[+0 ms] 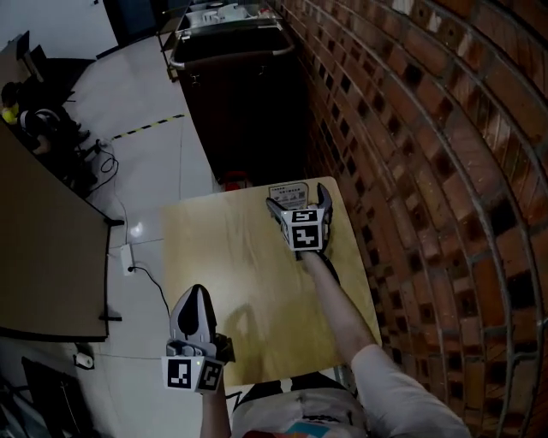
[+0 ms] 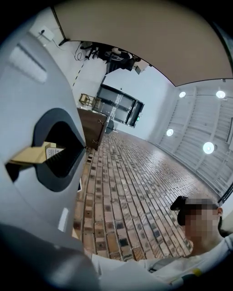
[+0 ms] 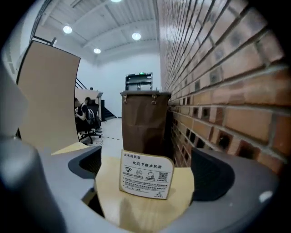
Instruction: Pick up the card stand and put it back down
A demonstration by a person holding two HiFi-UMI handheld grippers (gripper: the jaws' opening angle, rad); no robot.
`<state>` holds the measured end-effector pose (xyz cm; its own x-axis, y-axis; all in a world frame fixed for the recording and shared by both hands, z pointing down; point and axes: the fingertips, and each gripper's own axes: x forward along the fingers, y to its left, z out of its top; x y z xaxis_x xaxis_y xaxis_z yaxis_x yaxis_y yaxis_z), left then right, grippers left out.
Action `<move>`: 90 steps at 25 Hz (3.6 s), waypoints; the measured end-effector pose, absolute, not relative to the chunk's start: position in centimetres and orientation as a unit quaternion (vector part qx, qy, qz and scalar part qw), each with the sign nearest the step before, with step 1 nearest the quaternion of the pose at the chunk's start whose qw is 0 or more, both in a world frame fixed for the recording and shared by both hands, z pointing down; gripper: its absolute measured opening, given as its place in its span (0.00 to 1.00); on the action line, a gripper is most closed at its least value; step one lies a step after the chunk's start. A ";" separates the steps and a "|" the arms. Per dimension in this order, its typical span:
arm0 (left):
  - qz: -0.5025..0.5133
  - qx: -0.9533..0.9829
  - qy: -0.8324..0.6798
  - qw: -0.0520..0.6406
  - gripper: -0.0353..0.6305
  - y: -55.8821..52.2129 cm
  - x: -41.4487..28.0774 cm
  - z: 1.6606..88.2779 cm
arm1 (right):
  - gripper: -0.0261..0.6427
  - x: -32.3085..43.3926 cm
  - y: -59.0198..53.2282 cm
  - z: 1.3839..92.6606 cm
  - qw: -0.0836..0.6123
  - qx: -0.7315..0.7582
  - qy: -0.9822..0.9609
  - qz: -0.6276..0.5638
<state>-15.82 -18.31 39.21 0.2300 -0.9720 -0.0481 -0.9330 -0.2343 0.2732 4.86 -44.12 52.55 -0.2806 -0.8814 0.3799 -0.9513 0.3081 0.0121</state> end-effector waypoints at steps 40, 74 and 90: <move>-0.157 0.771 -0.616 0.050 0.06 -18.3 -15.7 34.7 | 0.90 7.8 -27.0 37.4 -0.014 0.559 -0.826 0.080; -0.177 0.772 -0.610 0.001 0.06 -15.6 -15.2 31.6 | 0.90 7.2 -18.5 33.6 -0.038 0.548 -0.834 0.044; -0.159 0.757 -0.632 0.056 0.06 -16.3 -17.1 34.7 | 0.90 6.3 -27.3 42.3 0.043 0.553 -0.828 0.081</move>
